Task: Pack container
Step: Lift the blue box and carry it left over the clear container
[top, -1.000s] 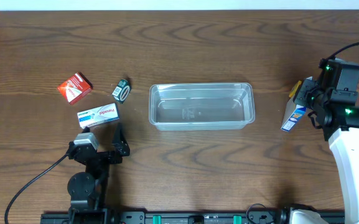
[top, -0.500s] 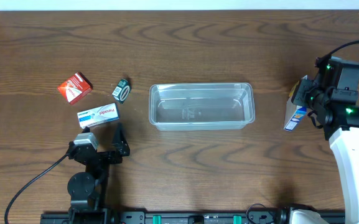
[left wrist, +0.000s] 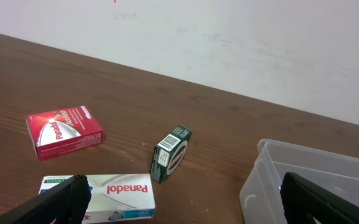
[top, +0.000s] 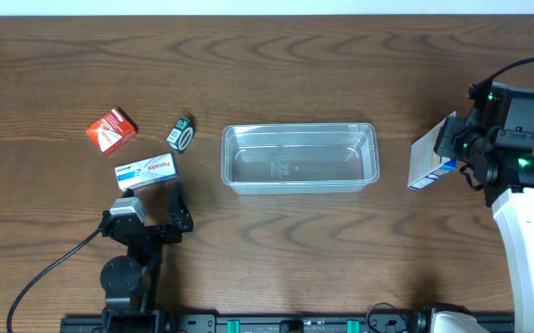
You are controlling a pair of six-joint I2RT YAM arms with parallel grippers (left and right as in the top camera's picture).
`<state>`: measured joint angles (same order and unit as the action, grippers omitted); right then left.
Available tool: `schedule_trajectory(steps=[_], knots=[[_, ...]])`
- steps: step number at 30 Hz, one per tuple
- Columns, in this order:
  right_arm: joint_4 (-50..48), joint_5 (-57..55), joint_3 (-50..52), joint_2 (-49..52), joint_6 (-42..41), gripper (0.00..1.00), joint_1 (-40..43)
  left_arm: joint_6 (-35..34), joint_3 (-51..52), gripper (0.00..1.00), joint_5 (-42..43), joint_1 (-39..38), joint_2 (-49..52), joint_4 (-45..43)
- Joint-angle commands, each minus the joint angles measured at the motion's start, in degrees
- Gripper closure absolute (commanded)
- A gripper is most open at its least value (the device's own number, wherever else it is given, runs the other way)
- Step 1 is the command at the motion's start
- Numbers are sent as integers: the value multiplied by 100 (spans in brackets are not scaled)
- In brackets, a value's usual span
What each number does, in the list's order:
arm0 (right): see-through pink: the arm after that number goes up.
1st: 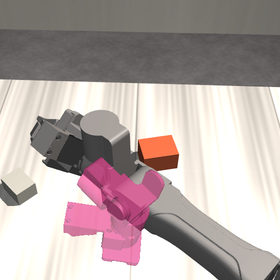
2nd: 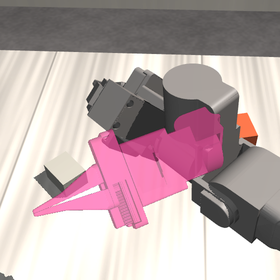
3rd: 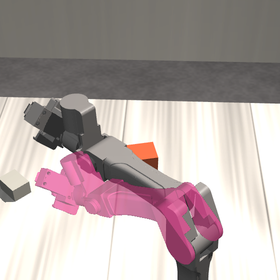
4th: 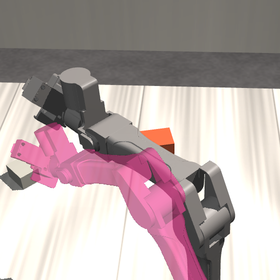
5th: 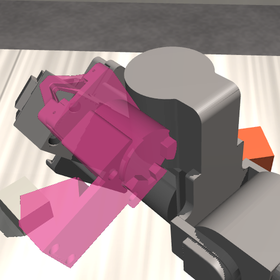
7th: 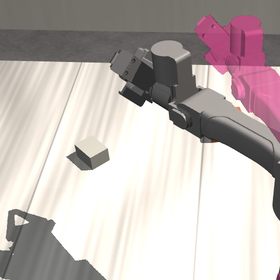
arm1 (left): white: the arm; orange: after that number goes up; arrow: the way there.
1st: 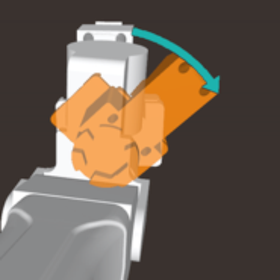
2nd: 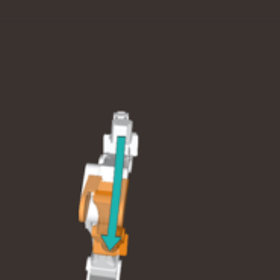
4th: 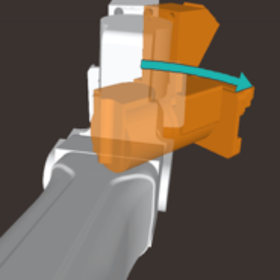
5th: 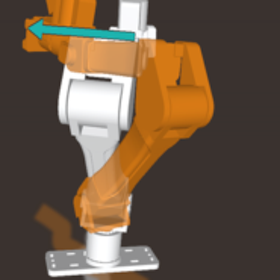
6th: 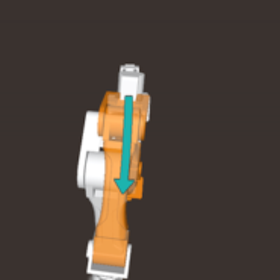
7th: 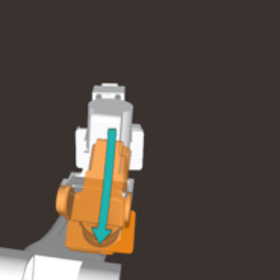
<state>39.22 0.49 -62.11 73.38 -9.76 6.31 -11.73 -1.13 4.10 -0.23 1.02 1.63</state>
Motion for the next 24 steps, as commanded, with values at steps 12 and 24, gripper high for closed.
schedule_trajectory(steps=[12, 24], knots=[[741, 44, -1342, -4, 321, 99, -162, 76, 90, 2, 63, -22, 2, 203], [1272, 44, -2330, -4, 343, 99, -1187, 76, 90, 2, 63, -22, 2, 203]])
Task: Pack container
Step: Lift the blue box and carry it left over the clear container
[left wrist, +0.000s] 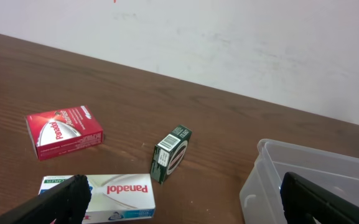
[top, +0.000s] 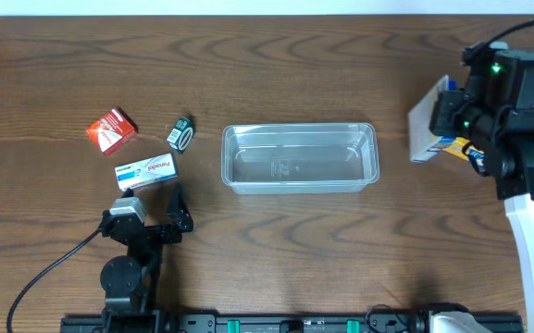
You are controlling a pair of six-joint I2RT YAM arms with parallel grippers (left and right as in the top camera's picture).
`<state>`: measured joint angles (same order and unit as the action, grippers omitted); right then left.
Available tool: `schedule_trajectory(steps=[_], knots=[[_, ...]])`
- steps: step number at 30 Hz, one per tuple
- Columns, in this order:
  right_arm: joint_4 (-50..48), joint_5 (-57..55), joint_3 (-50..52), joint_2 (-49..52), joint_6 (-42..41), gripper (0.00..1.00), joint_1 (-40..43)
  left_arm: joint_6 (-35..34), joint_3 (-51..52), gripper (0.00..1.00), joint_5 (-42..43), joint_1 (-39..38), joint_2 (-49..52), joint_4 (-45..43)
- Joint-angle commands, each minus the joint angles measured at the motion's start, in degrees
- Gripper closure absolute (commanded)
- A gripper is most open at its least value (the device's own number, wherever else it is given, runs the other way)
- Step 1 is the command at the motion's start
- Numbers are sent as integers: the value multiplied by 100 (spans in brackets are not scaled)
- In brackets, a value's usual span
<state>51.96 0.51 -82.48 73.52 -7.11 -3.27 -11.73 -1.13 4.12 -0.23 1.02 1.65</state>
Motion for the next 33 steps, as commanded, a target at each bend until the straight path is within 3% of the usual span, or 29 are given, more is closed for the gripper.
schedule_trajectory(steps=[1, 15, 33], knots=[[11, 39, -365, -17, 79, 99, -354, 76, 90, 2, 61, -22, 2, 201], [-98, -70, -605, 164, -273, 99, -1386, 76, 90, 2, 61, -22, 2, 201], [592, -503, -603, 608, -1023, 99, -1519, 76, 90, 2, 61, -22, 2, 201]])
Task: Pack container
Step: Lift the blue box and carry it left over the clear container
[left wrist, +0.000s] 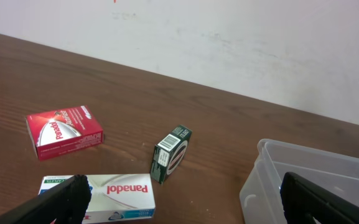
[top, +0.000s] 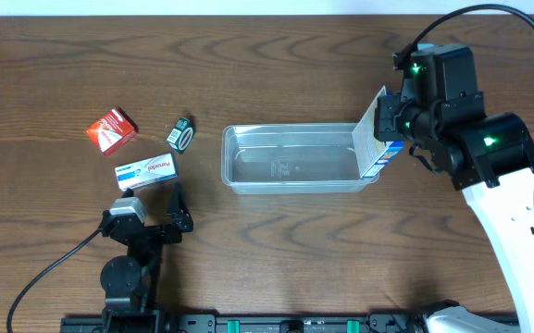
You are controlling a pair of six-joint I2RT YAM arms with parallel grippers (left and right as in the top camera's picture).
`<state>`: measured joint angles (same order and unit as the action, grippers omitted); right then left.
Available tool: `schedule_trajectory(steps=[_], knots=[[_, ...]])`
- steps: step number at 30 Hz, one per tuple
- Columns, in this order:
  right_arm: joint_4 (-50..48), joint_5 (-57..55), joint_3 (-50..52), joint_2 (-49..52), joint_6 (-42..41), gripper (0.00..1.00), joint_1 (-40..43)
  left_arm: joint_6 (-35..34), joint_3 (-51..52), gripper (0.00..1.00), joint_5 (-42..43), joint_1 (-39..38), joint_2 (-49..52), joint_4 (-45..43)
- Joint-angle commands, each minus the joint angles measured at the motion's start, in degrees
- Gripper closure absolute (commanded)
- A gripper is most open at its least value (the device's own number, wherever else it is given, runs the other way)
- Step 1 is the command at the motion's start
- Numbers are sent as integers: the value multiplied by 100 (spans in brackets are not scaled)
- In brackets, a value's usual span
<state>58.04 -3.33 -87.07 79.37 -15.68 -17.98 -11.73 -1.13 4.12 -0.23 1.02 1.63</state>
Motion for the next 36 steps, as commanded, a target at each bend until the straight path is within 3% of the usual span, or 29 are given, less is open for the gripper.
schedule_trajectory(steps=[1, 36], knots=[[-15, -120, -144, 37, -166, 99, -48, 76, 90, 2, 61, -22, 2, 203], [-15, -116, -142, 566, -166, 99, -52, 76, 90, 2, 61, -22, 2, 203]])
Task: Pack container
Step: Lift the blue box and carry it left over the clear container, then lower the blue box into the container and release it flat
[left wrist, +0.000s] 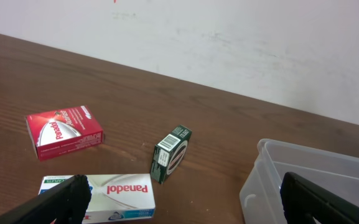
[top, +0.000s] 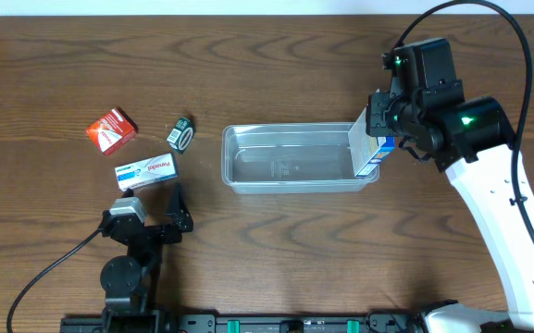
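A clear plastic container lies mid-table; its left end also shows in the left wrist view. My right gripper is shut on a white and blue box, held on edge over the container's right end. It is unclear whether the box touches the floor of the container. A red Panadol box, a small green box and a white Panadol box lie to the left. My left gripper rests open near the white box.
The red box and the green box sit apart on the wooden table, with a white wall behind them. The left arm's base and cable occupy the front left.
My right gripper has moved a little further left and lower with the box, which now stands inside the outline of the container's right end. The left arm and the other boxes are unchanged.
My right gripper first held the white and blue box at the table's right edge. It then held it higher and further back, later at the container's right rim, and now over the container's right end. The left gripper has stayed open and still throughout.
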You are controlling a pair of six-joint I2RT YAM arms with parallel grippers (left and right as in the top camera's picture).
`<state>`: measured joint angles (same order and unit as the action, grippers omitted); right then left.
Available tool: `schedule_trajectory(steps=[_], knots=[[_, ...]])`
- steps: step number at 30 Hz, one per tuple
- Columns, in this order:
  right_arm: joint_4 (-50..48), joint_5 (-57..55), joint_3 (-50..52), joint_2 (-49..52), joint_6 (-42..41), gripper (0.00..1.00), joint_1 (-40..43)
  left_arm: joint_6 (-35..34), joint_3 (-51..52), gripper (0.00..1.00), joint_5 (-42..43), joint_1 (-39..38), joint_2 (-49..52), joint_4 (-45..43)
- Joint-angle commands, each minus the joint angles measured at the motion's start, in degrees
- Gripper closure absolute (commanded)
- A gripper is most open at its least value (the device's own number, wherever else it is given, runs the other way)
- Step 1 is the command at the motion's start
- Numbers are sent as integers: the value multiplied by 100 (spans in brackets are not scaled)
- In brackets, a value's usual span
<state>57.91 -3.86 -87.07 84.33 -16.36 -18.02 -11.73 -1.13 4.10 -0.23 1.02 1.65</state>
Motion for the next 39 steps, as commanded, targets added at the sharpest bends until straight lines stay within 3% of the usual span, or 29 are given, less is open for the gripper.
schedule_trajectory(steps=[1, 21, 25, 29, 39], knots=[[-2, -61, -142, 116, -98, 99, -48, 76, 90, 2, 63, -22, 2, 201], [-48, -20, -142, 634, -96, 99, -81, 76, 90, 2, 63, -22, 2, 201], [-42, -20, -142, 715, -94, 82, -81, 76, 90, 2, 63, -22, 2, 201], [-61, -22, -142, 723, -94, 74, -81, 76, 90, 2, 63, -22, 2, 201], [-79, -17, -160, 603, -76, 73, -76, 76, 90, 2, 63, -22, 2, 201]])
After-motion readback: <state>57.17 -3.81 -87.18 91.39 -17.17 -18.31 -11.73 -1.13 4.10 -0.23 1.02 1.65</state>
